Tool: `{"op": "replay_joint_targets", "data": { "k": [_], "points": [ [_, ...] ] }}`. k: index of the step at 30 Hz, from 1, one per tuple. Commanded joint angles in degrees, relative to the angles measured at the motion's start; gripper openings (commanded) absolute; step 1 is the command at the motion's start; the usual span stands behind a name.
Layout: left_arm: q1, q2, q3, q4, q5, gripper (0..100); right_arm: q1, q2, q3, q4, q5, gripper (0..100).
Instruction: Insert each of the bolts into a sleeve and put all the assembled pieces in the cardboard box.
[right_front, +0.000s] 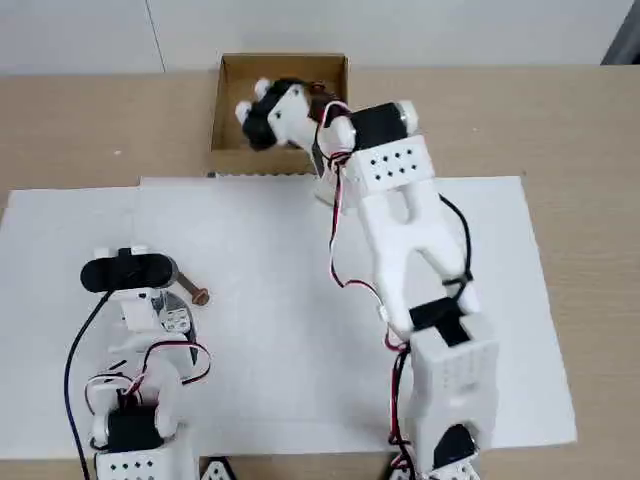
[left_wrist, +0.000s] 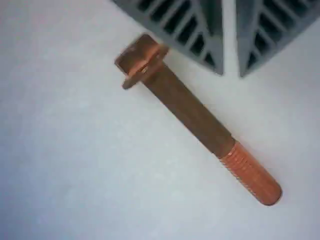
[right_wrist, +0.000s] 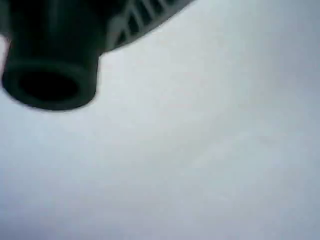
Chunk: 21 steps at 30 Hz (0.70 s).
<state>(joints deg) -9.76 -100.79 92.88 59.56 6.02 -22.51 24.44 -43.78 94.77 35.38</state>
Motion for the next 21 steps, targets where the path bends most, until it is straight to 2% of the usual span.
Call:
{"op": "replay_joint_targets", "data": {
  "k": [1, 5, 10, 14, 21],
  "points": [
    [-0.18, -0.53, -0.13, -0.26, -0.44, 1, -0.04, -8.66, -0.53, 1.1, -6.15, 0.2],
    [-0.35, -0.18, -2.33, -0.62, -2.9, 1, -0.04, -13.58, 3.25, 1.45, -11.34, 0.2],
    [-3.08, 0.0, -9.01, -0.44, -3.6, 1, -0.04, -24.66, 16.79, 1.19, -15.74, 0.2],
    [-3.34, 0.0, -13.93, 4.75, -6.07, 1, -0.04, -34.59, 28.13, 1.1, -18.02, 0.2],
    [-3.34, 0.0, -19.38, 10.73, -7.65, 1, 2.07, -51.3, 45.63, 1.01, -17.67, 0.2]
  ]
}}
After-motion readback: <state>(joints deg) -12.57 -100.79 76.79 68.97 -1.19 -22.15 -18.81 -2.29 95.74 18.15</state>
